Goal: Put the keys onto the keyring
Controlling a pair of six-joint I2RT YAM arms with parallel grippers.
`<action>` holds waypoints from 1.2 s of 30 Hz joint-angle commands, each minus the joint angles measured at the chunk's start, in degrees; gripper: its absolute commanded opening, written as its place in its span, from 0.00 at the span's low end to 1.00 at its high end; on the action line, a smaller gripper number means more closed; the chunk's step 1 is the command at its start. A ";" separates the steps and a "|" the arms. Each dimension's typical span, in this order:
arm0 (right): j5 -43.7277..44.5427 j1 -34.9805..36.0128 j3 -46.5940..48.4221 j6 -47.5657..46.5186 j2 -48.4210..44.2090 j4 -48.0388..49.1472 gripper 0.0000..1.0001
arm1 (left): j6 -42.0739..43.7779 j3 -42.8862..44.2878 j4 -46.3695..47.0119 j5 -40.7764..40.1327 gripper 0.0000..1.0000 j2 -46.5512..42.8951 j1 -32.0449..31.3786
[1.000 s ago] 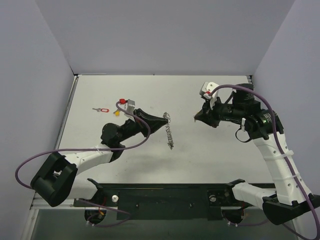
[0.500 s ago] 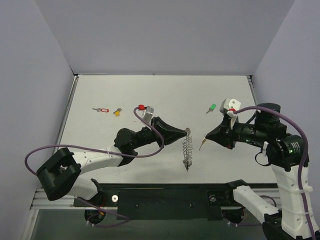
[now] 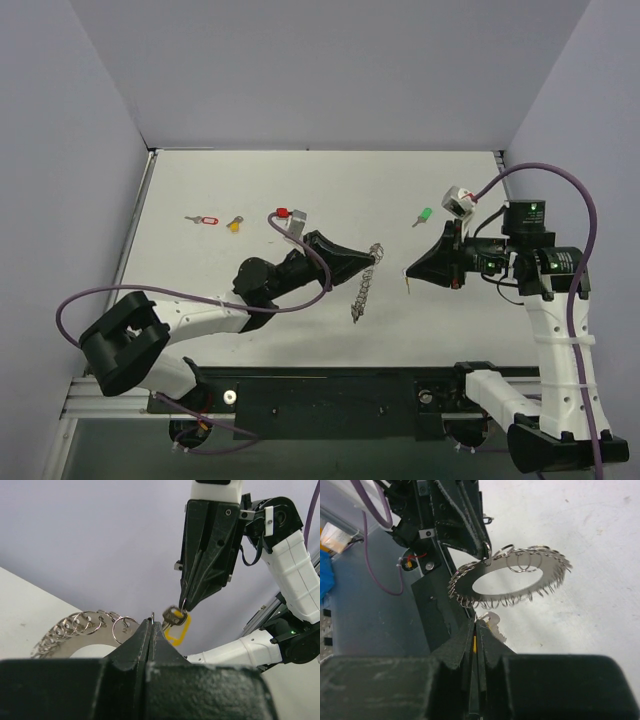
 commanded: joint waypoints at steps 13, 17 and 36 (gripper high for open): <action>-8.00 1.56 -10.24 -5.49 -1.17 5.09 0.00 | -2.54 2.75 17.39 4.33 0.00 7.82 -0.25; -8.79 1.91 -10.59 -6.98 -0.11 4.82 0.00 | -2.20 2.58 17.05 4.15 0.00 7.47 -0.34; -4.66 1.39 -14.11 3.12 0.07 14.31 0.00 | 2.91 0.91 16.78 -1.56 0.00 5.10 -3.33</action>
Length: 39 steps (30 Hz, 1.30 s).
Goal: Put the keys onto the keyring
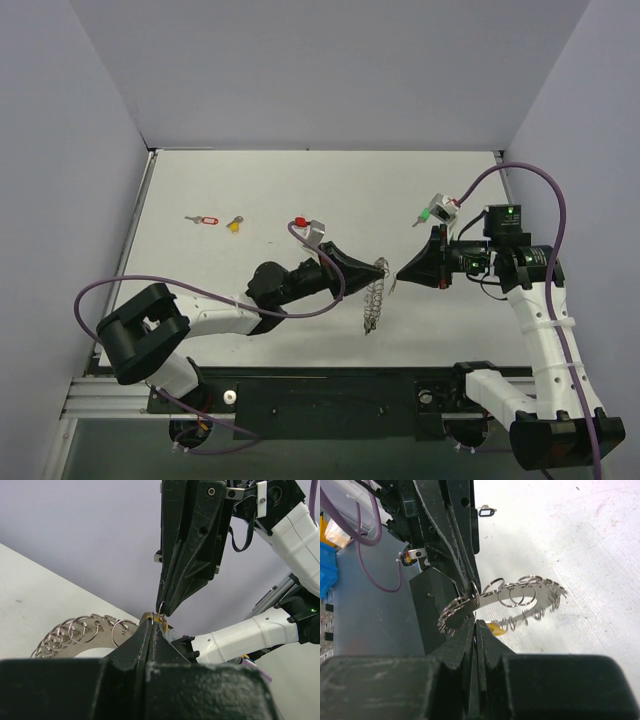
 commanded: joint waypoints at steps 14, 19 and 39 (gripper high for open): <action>-3.27 0.12 -2.09 7.33 -0.30 7.77 0.00 | -0.18 1.09 17.18 -3.45 0.00 0.01 -0.79; -3.44 0.47 -2.01 7.52 -0.30 7.78 0.00 | -0.36 1.26 17.45 -3.45 0.00 0.10 -0.79; -3.36 0.91 -3.24 8.39 -0.22 9.36 0.00 | -0.97 2.05 18.15 -2.92 0.00 0.89 -1.32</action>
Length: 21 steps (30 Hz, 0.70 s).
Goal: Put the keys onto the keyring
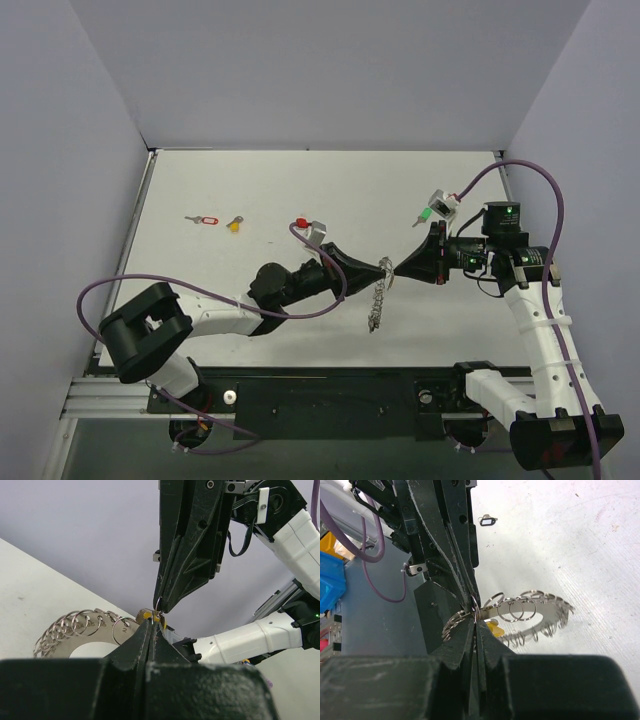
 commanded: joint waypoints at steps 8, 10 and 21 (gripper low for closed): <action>-2.39 0.69 -1.16 0.81 -0.33 2.13 0.00 | -0.93 2.03 18.30 -0.76 0.00 0.26 -0.51; -2.13 0.69 -1.34 0.81 -0.33 2.22 0.00 | -0.93 1.94 18.39 -0.76 0.00 0.17 -0.51; -2.83 -0.10 0.95 -4.46 -0.42 -3.32 0.00 | -0.58 1.59 18.13 -0.93 0.00 -0.62 -0.42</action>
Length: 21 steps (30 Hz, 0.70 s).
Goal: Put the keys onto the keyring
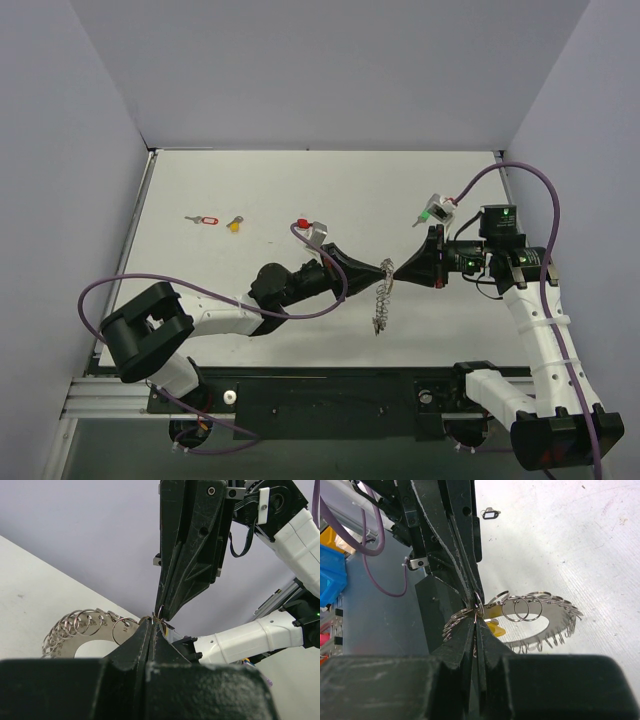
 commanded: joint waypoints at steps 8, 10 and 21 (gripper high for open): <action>-1.85 -0.73 2.85 -4.77 -0.42 -4.05 0.00 | -0.45 1.59 18.06 -0.76 0.00 -1.21 -0.16; -1.67 -0.82 2.94 -4.87 -0.42 -4.32 0.00 | -0.45 1.59 18.06 -0.67 0.00 -1.39 -0.16; -1.23 -0.82 2.59 -4.43 -0.33 -3.70 0.00 | -1.41 2.12 19.03 0.30 0.00 -0.95 -0.16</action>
